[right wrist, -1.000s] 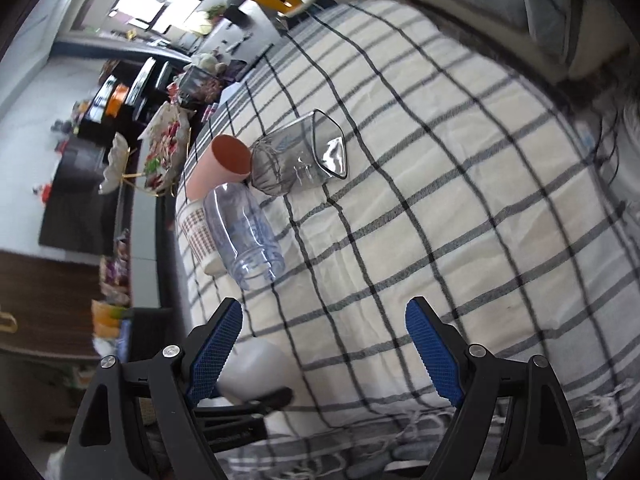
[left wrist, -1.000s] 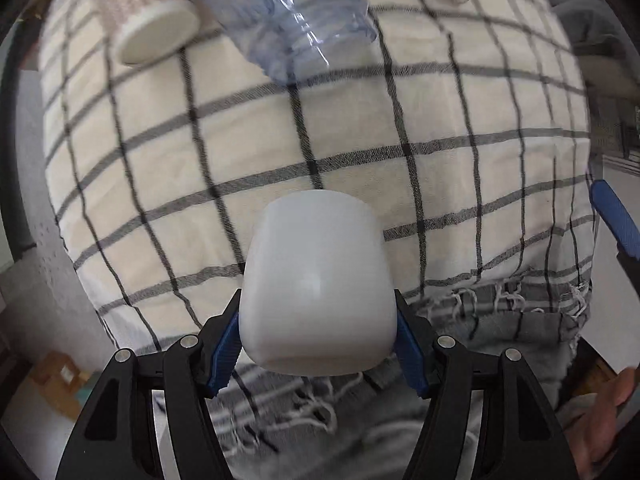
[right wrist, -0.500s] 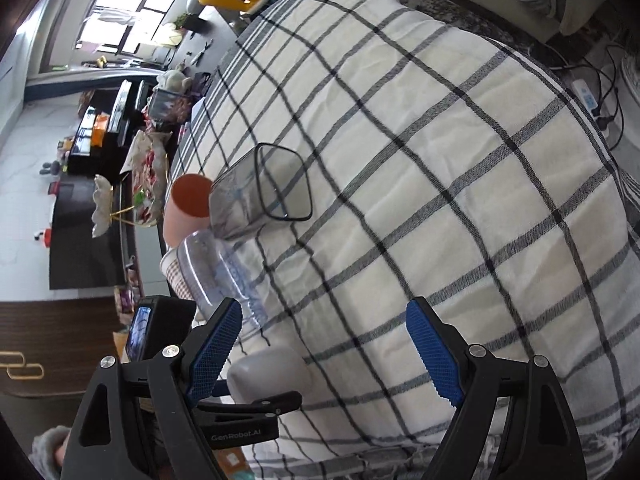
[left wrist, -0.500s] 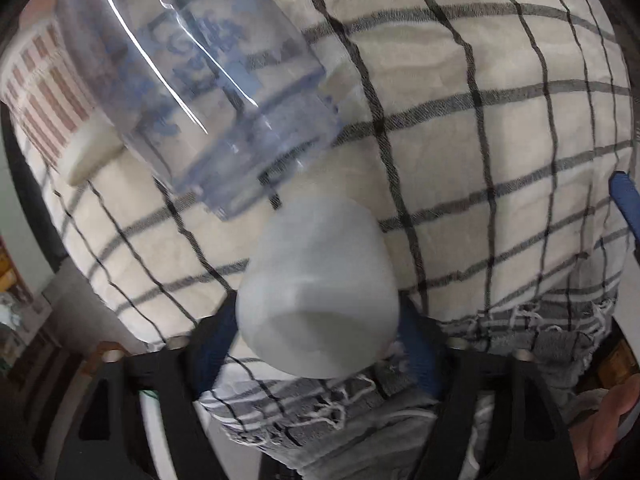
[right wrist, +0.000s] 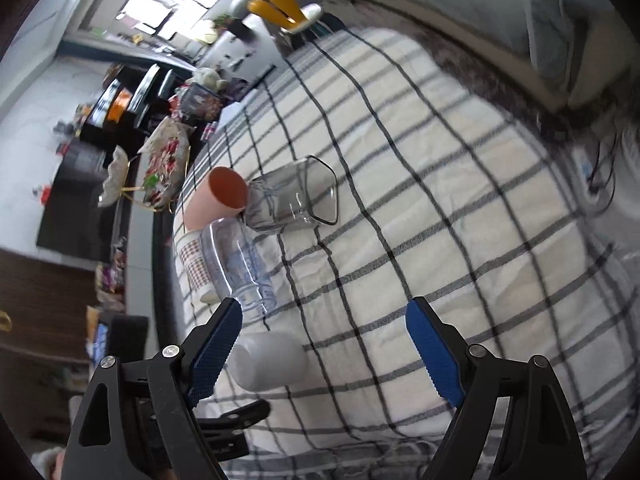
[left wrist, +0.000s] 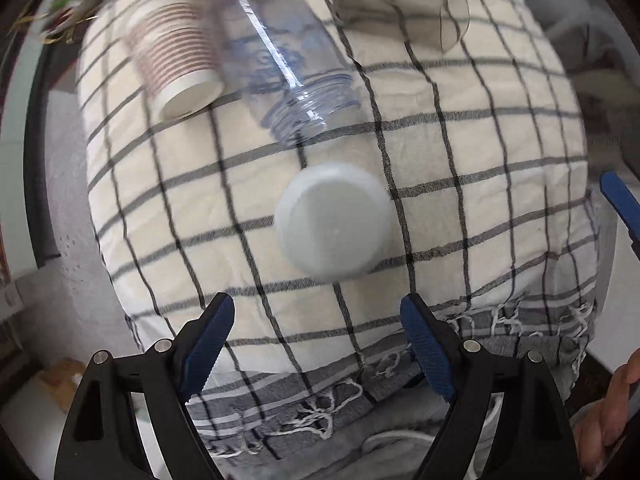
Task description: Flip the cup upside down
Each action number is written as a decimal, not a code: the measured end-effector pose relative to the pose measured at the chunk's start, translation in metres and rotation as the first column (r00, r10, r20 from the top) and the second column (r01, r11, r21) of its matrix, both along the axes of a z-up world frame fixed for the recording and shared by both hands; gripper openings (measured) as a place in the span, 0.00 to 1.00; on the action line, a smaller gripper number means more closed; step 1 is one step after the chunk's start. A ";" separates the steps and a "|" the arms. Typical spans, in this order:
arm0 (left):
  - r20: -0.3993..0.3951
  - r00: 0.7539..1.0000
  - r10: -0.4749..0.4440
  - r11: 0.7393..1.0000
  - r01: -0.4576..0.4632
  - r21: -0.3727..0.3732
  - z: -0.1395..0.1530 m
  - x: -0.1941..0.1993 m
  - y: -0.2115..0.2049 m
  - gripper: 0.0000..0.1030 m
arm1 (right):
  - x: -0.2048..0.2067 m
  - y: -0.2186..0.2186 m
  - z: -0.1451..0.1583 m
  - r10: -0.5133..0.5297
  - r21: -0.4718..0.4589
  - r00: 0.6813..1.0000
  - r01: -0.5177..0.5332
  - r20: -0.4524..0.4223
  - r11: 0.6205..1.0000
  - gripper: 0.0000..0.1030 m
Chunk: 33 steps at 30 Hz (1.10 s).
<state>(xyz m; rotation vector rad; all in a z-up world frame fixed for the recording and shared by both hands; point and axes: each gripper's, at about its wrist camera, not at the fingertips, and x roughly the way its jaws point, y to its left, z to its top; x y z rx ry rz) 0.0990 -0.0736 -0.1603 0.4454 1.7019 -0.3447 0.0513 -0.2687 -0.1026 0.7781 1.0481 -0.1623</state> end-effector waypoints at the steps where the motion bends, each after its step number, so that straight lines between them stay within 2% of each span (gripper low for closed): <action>1: 0.032 0.999 0.023 0.999 -0.022 -0.030 0.004 -0.008 0.008 0.83 | -0.003 0.004 0.006 0.012 -0.035 1.000 -0.012 0.009 0.999 0.82; 4: 0.114 0.992 0.063 0.995 -0.053 -0.086 0.015 -0.017 0.018 0.83 | -0.013 0.016 0.021 0.041 -0.149 0.999 -0.036 0.029 0.988 0.82; 7: 0.211 0.972 0.102 0.987 -0.073 -0.141 0.021 -0.033 0.029 0.83 | -0.022 0.026 0.029 0.060 -0.234 0.998 -0.051 0.033 0.971 0.82; 12: 0.383 0.906 0.182 0.971 -0.103 -0.216 0.048 -0.039 0.039 0.83 | -0.036 0.038 0.033 0.070 -0.320 0.997 -0.060 0.022 0.946 0.82; 15: 0.496 0.840 0.220 0.963 -0.106 -0.247 0.066 -0.048 0.047 0.83 | -0.044 0.043 0.036 0.070 -0.343 0.997 -0.056 0.028 0.938 0.82; 17: 0.566 0.786 0.250 0.956 -0.110 -0.270 0.078 -0.053 0.055 0.85 | -0.049 0.048 0.040 0.075 -0.367 0.996 -0.053 0.045 0.929 0.82; 25: 0.727 0.594 0.345 0.930 -0.114 -0.348 0.108 -0.082 0.081 0.87 | -0.065 0.068 0.062 0.093 -0.437 0.988 -0.031 0.121 0.899 0.82; 28: 0.760 0.535 0.368 0.922 -0.104 -0.374 0.120 -0.090 0.085 0.91 | -0.071 0.077 0.071 0.106 -0.477 0.982 -0.020 0.154 0.879 0.82; 31: 0.781 0.496 0.380 0.917 -0.091 -0.388 0.130 -0.099 0.087 0.92 | -0.077 0.085 0.082 0.120 -0.523 0.973 0.001 0.197 0.852 0.82; 33: 0.791 0.478 0.381 0.916 -0.081 -0.393 0.134 -0.103 0.088 0.92 | -0.081 0.091 0.089 0.130 -0.554 0.965 0.017 0.226 0.832 0.84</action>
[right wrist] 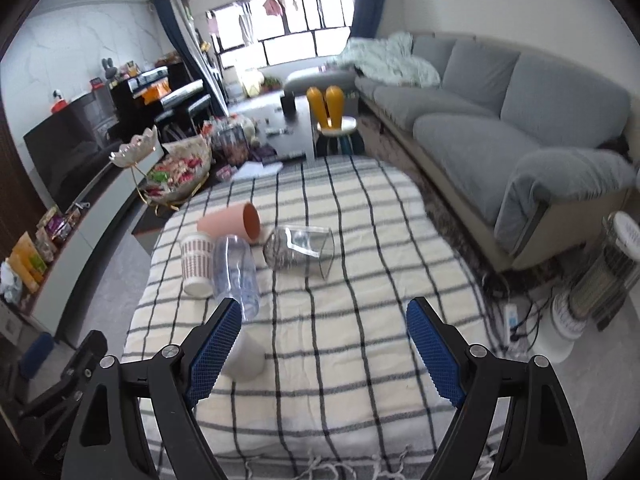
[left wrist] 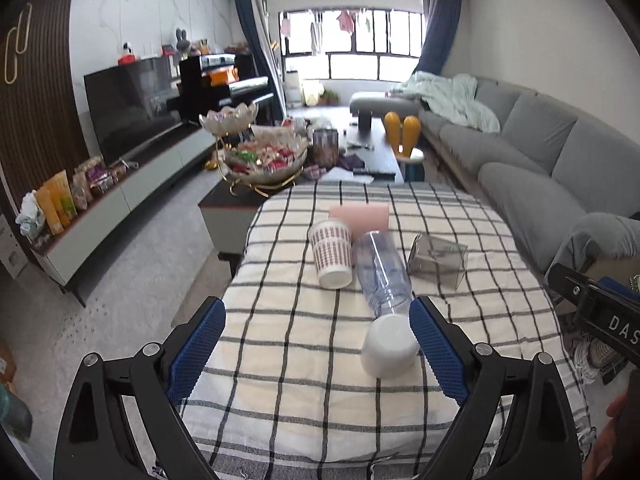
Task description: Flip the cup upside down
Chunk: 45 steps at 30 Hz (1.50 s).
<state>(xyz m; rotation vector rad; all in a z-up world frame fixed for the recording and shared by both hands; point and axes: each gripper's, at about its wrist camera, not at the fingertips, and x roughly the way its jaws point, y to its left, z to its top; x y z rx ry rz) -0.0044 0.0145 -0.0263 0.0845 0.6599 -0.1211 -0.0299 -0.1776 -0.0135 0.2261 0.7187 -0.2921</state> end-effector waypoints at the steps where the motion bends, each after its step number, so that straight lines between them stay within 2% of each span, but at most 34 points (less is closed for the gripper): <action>1: 0.018 1.000 0.000 1.000 0.000 0.004 0.002 -0.003 0.000 0.92 | -0.002 0.003 0.003 0.000 -0.016 1.000 0.001 0.014 1.000 0.85; 7: 0.040 0.999 0.012 1.000 -0.012 0.000 0.007 -0.007 0.003 0.98 | -0.011 0.013 0.016 -0.002 -0.080 0.997 0.008 0.076 0.997 0.87; 14: 0.062 0.997 0.039 0.999 -0.040 0.006 0.011 -0.011 0.005 1.00 | -0.016 0.017 0.018 -0.007 -0.113 0.996 0.017 0.092 0.993 0.91; 29: 0.074 0.995 0.063 0.998 -0.064 0.002 0.016 -0.012 0.009 1.00 | -0.019 0.018 0.023 -0.015 -0.139 0.993 0.031 0.113 0.990 0.93; 45: 0.068 0.996 0.065 0.998 -0.065 0.004 0.013 -0.013 0.008 1.00 | -0.018 0.014 0.019 -0.030 -0.112 0.995 0.040 0.091 0.993 0.93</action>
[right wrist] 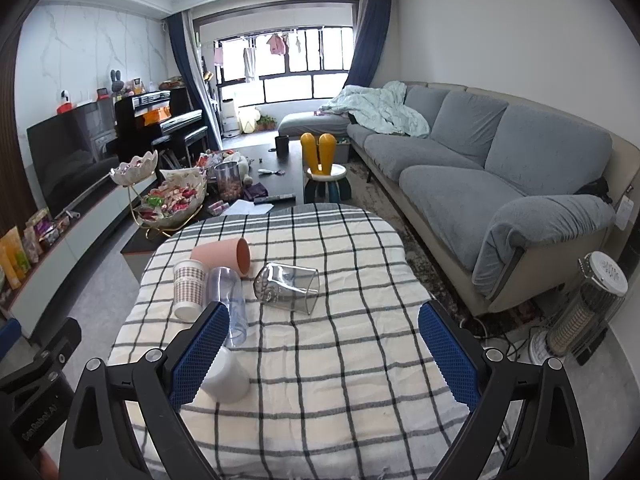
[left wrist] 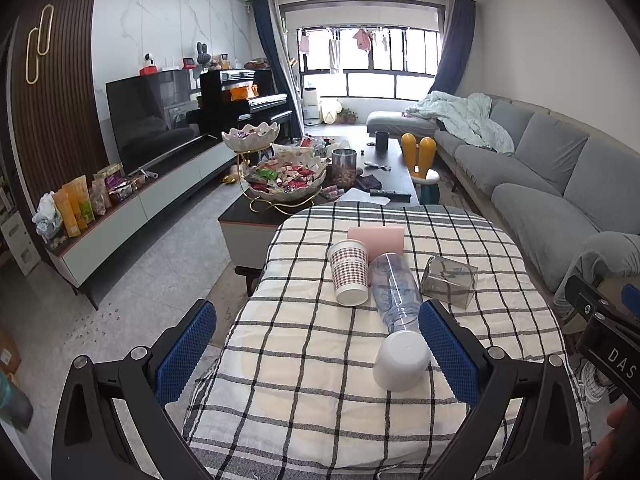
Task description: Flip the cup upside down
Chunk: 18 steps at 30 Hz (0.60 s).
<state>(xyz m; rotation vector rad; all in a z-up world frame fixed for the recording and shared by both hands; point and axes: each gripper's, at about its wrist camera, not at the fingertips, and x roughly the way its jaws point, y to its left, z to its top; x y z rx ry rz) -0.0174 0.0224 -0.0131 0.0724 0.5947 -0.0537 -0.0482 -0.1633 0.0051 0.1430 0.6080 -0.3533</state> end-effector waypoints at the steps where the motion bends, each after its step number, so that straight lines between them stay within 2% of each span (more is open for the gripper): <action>1: -0.001 1.000 0.000 1.000 0.000 0.001 -0.001 0.000 -0.001 1.00 | 0.000 0.000 0.000 0.001 -0.002 1.000 -0.001 0.000 1.000 0.93; 18: -0.005 1.000 -0.003 1.000 0.003 0.002 -0.002 -0.001 -0.004 1.00 | 0.000 -0.003 0.000 0.001 0.000 1.000 -0.001 -0.002 1.000 0.93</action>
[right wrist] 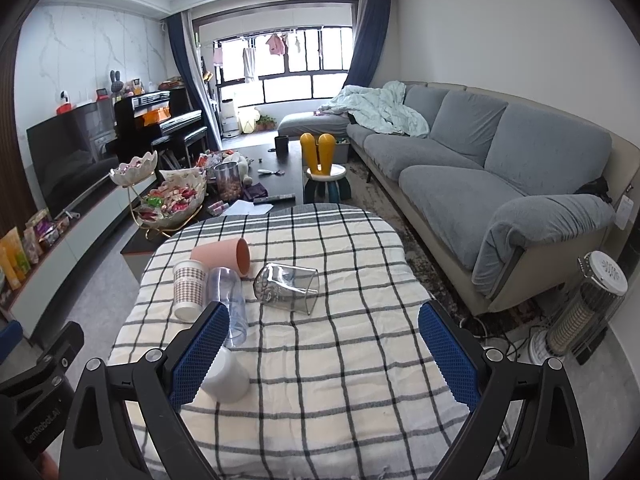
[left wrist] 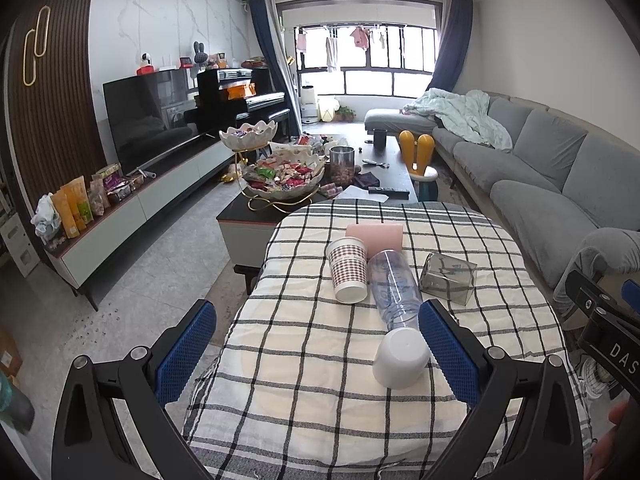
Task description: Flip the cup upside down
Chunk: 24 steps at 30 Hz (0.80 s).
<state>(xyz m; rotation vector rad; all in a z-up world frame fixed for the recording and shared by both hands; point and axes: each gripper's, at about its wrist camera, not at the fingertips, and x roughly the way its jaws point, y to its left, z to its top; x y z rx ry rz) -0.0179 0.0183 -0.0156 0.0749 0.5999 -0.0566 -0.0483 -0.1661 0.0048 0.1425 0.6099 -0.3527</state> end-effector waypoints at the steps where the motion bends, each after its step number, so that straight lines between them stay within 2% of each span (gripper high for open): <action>1: 0.000 1.000 0.001 1.000 -0.001 -0.001 0.000 0.000 0.000 1.00 | 0.000 0.000 0.000 0.001 -0.001 1.000 -0.001 0.000 1.000 0.93; 24: -0.025 1.000 -0.011 1.000 0.011 -0.014 -0.003 0.003 0.002 1.00 | 0.000 0.001 0.000 0.001 0.000 1.000 -0.001 0.001 1.000 0.93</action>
